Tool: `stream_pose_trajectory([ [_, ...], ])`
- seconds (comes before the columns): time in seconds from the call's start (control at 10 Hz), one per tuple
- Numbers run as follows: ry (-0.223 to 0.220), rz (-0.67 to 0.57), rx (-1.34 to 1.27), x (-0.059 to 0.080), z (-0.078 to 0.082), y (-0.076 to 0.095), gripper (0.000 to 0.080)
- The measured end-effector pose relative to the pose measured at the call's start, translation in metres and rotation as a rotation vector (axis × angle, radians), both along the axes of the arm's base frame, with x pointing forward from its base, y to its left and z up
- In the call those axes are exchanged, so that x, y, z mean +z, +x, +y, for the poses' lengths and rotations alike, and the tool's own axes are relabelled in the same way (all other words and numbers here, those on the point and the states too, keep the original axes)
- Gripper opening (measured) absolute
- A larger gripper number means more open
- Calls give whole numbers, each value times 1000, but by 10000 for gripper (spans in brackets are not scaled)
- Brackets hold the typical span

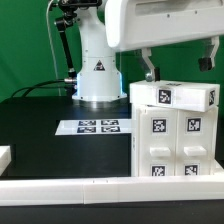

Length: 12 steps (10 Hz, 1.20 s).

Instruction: Assemble cabinet

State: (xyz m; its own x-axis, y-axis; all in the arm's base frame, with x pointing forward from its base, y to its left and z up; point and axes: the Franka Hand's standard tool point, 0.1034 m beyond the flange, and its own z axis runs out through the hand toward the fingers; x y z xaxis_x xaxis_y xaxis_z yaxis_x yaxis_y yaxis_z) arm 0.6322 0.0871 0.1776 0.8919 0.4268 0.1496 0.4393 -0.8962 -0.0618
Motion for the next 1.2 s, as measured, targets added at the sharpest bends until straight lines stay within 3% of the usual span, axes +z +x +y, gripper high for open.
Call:
stream_pose_trajectory([
  [0.6,-58,-12,321,-14,-6,-6,796],
  [1.0,-58,-12,281,-21,-8,-9,796],
  [1.2,-56,-10,264,-21,-8,-9,556],
])
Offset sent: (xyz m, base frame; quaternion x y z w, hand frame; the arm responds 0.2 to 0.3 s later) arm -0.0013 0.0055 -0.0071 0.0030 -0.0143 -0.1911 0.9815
